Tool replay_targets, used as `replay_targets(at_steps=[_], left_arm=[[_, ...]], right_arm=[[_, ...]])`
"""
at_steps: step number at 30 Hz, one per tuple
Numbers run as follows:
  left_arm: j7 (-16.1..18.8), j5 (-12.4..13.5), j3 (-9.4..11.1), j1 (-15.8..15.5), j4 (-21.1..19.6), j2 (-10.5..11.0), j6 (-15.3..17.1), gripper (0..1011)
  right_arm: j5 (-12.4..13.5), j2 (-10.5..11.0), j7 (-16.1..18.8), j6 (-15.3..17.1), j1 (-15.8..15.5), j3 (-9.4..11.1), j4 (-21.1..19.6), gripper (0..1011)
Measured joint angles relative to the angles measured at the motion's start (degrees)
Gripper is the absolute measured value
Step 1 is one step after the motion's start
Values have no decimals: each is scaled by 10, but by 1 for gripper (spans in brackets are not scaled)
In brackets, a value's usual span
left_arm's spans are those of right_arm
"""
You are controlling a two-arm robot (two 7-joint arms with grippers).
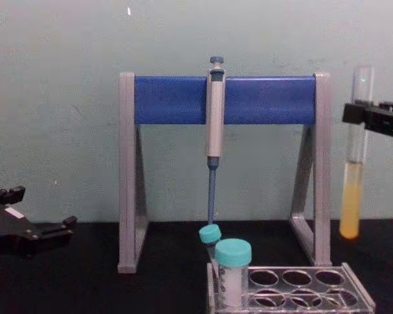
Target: Pick up the test tube from the test tube rack, shake it, then place it back into the test tube rack.
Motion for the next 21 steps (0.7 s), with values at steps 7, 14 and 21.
replay_targets(at_steps=[7, 14, 21], left_arm=[[0, 0, 0, 0, 0, 0, 0, 1001], [0, 0, 0, 0, 0, 0, 0, 1001], [0, 0, 0, 0, 0, 0, 0, 1001]], right_arm=[[9, -32, 0, -2, 19, -3, 20, 235], [25, -48, 29, -12, 24, -15, 24, 235], [30, -40, 68, -27, 21, -30, 18, 235]])
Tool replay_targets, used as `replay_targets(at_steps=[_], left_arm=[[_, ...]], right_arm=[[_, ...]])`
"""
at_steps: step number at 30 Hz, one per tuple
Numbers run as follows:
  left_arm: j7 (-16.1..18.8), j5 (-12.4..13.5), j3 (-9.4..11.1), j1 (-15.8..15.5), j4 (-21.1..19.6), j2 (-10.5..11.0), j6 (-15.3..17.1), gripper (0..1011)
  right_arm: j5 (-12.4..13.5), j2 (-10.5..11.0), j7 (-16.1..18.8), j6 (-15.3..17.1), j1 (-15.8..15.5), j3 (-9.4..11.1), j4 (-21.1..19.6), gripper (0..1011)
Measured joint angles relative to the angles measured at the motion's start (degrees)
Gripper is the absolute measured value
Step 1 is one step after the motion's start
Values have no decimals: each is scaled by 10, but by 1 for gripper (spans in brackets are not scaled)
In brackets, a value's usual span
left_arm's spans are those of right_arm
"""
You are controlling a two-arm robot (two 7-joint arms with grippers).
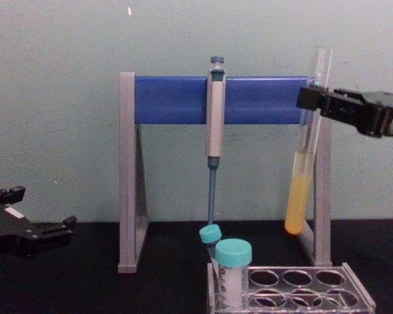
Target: Pick up the test tube from the test tube rack, shake it, then place it back into the test tube rack.
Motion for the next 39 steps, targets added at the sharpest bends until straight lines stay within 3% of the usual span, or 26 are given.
replay_targets(at_steps=[6, 22, 39], left_arm=[[0, 0, 0, 0, 0, 0, 0, 1001], [0, 0, 0, 0, 0, 0, 0, 1001], [0, 0, 0, 0, 0, 0, 0, 1001]], right_arm=[[-1, 11, 10, -11, -9, -6, -4, 235], [-8, 13, 4, -26, -16, -10, -3, 235], [-38, -3, -7, -44, -13, -14, 24, 235]])
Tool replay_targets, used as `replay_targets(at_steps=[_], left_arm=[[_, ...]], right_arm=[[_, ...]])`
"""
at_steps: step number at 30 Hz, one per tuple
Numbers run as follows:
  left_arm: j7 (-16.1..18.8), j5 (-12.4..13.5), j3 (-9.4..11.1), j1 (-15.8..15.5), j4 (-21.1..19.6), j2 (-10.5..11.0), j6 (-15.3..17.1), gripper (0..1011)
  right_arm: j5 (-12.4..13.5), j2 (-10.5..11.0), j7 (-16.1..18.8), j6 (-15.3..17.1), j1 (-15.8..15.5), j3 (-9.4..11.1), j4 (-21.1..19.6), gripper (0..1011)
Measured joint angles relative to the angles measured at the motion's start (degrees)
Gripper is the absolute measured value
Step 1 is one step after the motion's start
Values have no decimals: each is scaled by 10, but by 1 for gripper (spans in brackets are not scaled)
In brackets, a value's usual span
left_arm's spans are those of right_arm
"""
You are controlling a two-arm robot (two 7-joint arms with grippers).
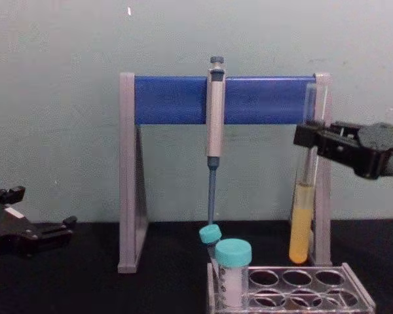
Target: Pick up the test tube from the test tube rack, shake it, then place it back into the test tube rack.
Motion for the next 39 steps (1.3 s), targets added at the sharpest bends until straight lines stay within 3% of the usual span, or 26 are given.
replay_targets(at_steps=[15, 39], left_arm=[[0, 0, 0, 0, 0, 0, 0, 1001], [0, 0, 0, 0, 0, 0, 0, 1001]], right_arm=[[-14, -21, 13, -4, 12, -10, 47, 235], [-38, -32, 12, 0, 15, -19, 81, 235]])
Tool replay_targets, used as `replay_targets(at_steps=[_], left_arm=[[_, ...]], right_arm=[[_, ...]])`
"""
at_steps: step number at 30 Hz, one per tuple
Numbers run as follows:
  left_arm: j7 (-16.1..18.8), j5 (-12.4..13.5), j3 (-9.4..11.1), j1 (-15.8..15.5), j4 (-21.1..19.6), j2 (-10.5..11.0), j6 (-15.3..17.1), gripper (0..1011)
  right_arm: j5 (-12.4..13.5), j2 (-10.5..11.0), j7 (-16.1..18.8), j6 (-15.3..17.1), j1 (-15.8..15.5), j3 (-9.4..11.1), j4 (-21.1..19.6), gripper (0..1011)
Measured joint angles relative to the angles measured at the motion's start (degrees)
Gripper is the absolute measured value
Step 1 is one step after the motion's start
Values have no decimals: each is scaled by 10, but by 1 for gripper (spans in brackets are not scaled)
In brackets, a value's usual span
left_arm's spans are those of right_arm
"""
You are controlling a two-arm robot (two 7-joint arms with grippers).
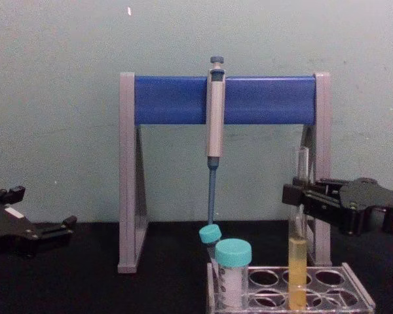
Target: Pick up the test tube from the test tube rack, shake it, then place it back into the test tube rack.
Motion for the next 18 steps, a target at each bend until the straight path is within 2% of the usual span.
replay_targets(at_steps=[18], left_arm=[[0, 0, 0, 0, 0, 0, 0, 1002]], right_arm=[[-11, -3, 0, 13, 3, -6, 11, 235]])
